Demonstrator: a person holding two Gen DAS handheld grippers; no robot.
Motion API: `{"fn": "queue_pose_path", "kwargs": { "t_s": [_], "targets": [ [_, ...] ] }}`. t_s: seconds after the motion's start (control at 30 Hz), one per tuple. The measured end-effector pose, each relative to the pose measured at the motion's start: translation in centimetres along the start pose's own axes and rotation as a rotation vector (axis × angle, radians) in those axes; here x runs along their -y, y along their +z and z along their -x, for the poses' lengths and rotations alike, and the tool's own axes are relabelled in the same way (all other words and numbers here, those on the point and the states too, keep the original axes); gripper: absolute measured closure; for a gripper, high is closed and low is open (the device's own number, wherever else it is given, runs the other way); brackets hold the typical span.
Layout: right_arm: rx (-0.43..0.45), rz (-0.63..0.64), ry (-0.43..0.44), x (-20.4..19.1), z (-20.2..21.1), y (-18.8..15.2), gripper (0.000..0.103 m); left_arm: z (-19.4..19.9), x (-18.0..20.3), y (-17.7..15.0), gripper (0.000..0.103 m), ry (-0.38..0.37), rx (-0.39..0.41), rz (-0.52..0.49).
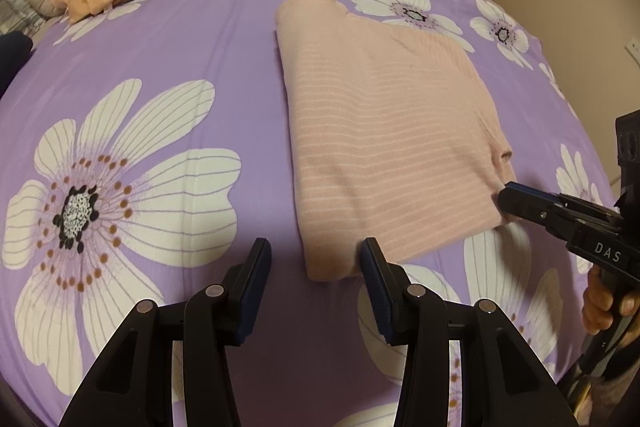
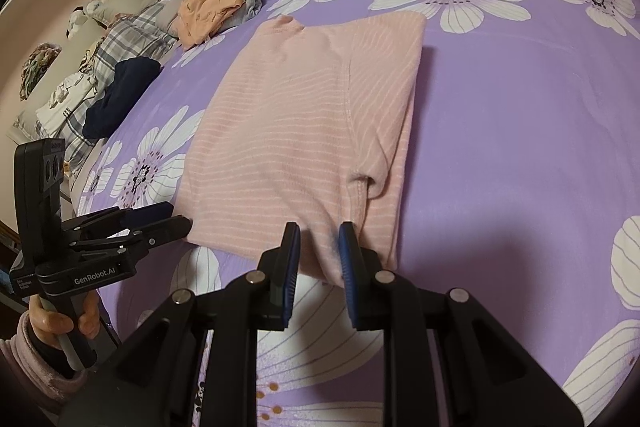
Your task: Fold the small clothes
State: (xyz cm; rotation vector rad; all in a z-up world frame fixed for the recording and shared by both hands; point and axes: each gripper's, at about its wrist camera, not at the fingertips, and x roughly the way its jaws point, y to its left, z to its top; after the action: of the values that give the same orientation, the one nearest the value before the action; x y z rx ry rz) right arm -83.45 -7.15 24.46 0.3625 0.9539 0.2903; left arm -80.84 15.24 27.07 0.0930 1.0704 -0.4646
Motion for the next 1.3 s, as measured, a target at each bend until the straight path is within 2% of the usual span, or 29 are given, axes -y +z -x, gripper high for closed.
{"fn": "queue_pose_path", "kwargs": {
  "t_s": [0.2, 0.33, 0.4, 0.5, 0.57, 0.63, 0.7, 0.8, 0.97, 1.07, 1.1, 1.2, 1.3],
  "targets": [
    [-0.001, -0.004, -0.014, -0.1, 0.5, -0.3, 0.081, 0.6, 0.3, -0.5, 0.058, 0.018, -0.003, 0.001],
    [0.007, 0.002, -0.031, -0.7, 1.3, -0.6, 0.081, 1.4, 0.9, -0.9, 0.058, 0.063, 0.007, -0.006],
    [0.015, 0.017, -0.048, -1.3, 2.0, -0.9, 0.077, 2.0, 1.3, -1.1, 0.056, 0.083, 0.017, -0.015],
    [0.036, 0.039, -0.068, -2.2, 3.2, -1.0, 0.064, 3.0, 1.8, -1.1, 0.038, 0.095, 0.04, -0.023],
    [0.054, 0.055, -0.098, -2.8, 4.0, -1.2, 0.054, 3.8, 2.2, -1.2, 0.037, 0.094, 0.059, -0.03],
    [0.072, 0.07, -0.117, -3.4, 4.7, -1.3, 0.054, 4.5, 2.6, -1.2, 0.037, 0.096, 0.072, -0.035],
    [0.084, 0.08, -0.133, -3.8, 5.5, -1.3, 0.05, 5.3, 2.9, -1.2, 0.037, 0.095, 0.085, -0.04],
    [0.107, 0.095, -0.16, -4.4, 6.5, -1.4, 0.044, 6.3, 3.5, -1.1, 0.03, 0.106, 0.112, -0.043],
    [0.133, 0.108, -0.185, -5.3, 7.9, -1.6, 0.036, 7.9, 4.3, -1.0, 0.03, 0.109, 0.145, -0.042],
    [0.146, 0.112, -0.204, -5.7, 8.4, -1.8, 0.026, 8.5, 4.6, -1.0, 0.017, 0.114, 0.151, -0.038],
    [0.152, 0.114, -0.212, -5.9, 8.6, -1.8, 0.025, 8.8, 4.7, -1.1, 0.014, 0.113, 0.158, -0.034],
    [0.154, 0.116, -0.231, -6.2, 9.0, -2.0, 0.023, 9.2, 4.7, -1.1, 0.013, 0.118, 0.157, -0.027],
    [0.158, 0.118, -0.254, -6.6, 9.3, -2.2, 0.014, 9.6, 4.8, -1.1, 0.012, 0.119, 0.15, -0.012]
  ]
}}
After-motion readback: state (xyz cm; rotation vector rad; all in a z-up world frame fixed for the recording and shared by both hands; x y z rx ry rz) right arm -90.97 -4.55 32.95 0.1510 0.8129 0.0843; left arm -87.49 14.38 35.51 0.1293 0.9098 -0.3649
